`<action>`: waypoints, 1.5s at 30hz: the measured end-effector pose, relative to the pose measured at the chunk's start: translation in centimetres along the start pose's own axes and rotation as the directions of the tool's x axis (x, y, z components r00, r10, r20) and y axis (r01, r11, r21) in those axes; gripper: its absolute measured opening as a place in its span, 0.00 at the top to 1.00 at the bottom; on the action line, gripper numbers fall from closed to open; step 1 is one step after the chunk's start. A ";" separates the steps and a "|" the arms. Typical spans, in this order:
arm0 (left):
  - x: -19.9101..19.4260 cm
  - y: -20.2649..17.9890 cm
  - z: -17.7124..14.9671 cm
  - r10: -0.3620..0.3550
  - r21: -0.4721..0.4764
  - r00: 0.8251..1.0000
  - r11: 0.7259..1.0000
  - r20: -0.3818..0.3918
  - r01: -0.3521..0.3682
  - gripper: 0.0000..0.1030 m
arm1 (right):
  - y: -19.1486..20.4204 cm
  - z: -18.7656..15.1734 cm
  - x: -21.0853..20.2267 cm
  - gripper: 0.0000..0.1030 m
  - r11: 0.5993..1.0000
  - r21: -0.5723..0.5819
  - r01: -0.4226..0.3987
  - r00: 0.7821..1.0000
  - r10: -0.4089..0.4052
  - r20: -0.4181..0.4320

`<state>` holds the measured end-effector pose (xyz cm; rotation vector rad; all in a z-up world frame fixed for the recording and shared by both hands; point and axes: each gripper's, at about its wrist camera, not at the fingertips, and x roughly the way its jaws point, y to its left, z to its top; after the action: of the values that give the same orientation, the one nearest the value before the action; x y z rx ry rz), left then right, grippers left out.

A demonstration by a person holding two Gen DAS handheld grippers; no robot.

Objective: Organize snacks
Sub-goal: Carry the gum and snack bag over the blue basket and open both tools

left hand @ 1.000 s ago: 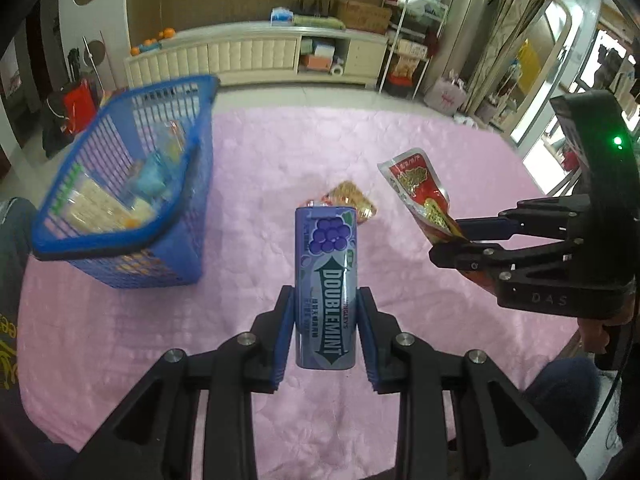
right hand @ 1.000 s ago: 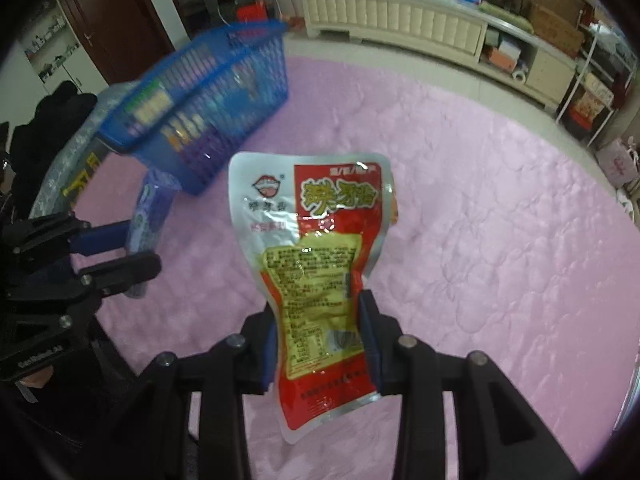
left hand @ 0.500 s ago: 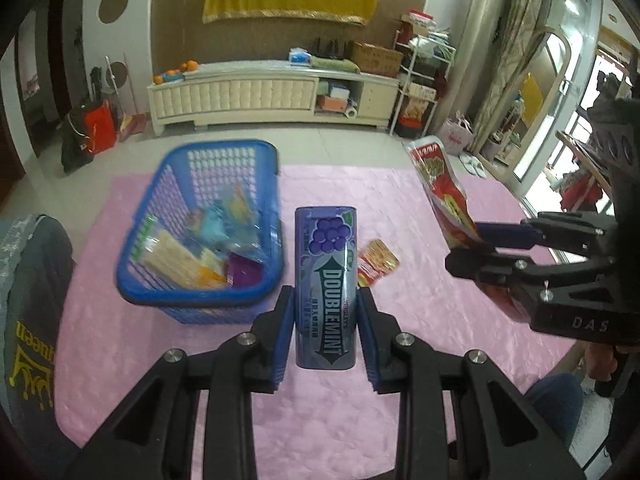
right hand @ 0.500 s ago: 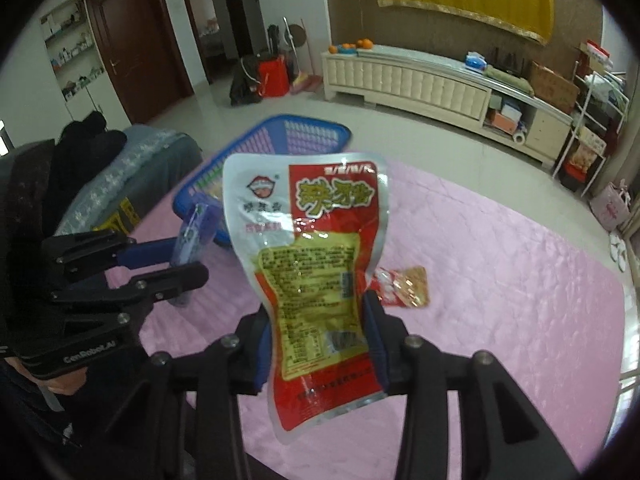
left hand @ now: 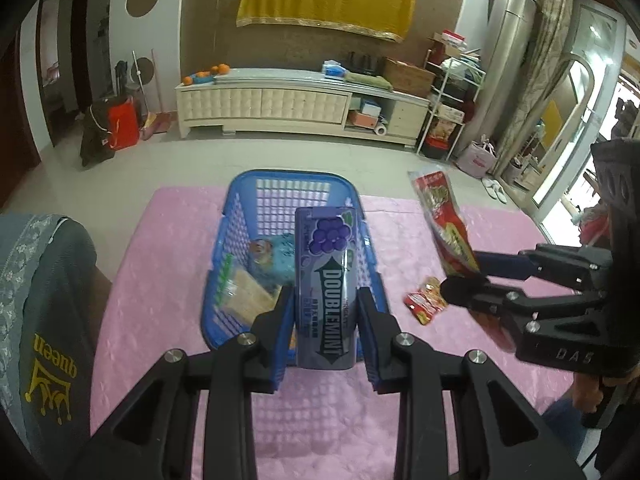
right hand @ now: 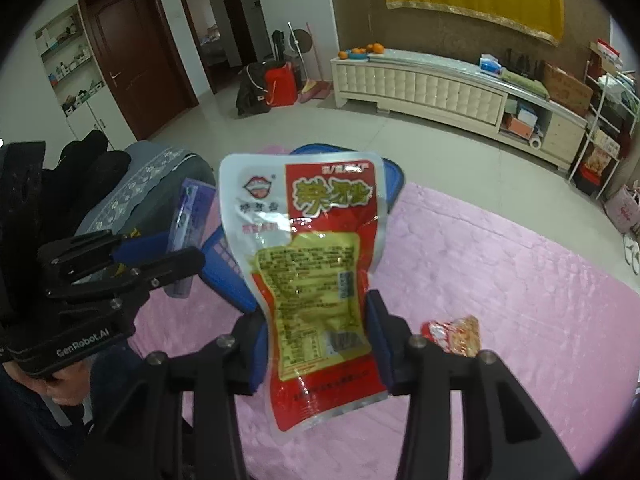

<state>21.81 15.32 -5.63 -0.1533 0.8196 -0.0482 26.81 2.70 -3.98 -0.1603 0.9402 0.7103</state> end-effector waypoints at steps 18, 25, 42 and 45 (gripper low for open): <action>2.4 6.0 -0.4 0.031 -0.072 0.999 0.997 -0.035 -0.034 0.73 | 2.4 2.1 8.3 0.50 0.997 -0.016 0.079 0.987 -0.080 -0.138; 2.2 5.8 -0.6 0.042 -0.077 0.998 0.996 -0.035 -0.045 0.72 | 3.1 1.8 9.5 0.41 0.994 -0.019 0.111 0.982 -0.113 -0.151; 3.4 3.7 -0.5 0.012 -0.023 0.997 1.000 -0.081 -0.014 0.72 | -0.7 -0.2 6.6 0.18 0.986 0.035 0.165 0.970 -0.156 -0.184; 4.0 2.7 -0.5 -0.008 -0.007 0.995 1.000 -0.104 0.007 0.72 | -1.4 -0.4 5.9 0.18 0.983 0.046 0.176 0.971 -0.166 -0.171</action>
<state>24.11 17.48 -9.32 -0.1610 0.9237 -0.0612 29.62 4.29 -9.07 -0.2474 1.0922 0.5136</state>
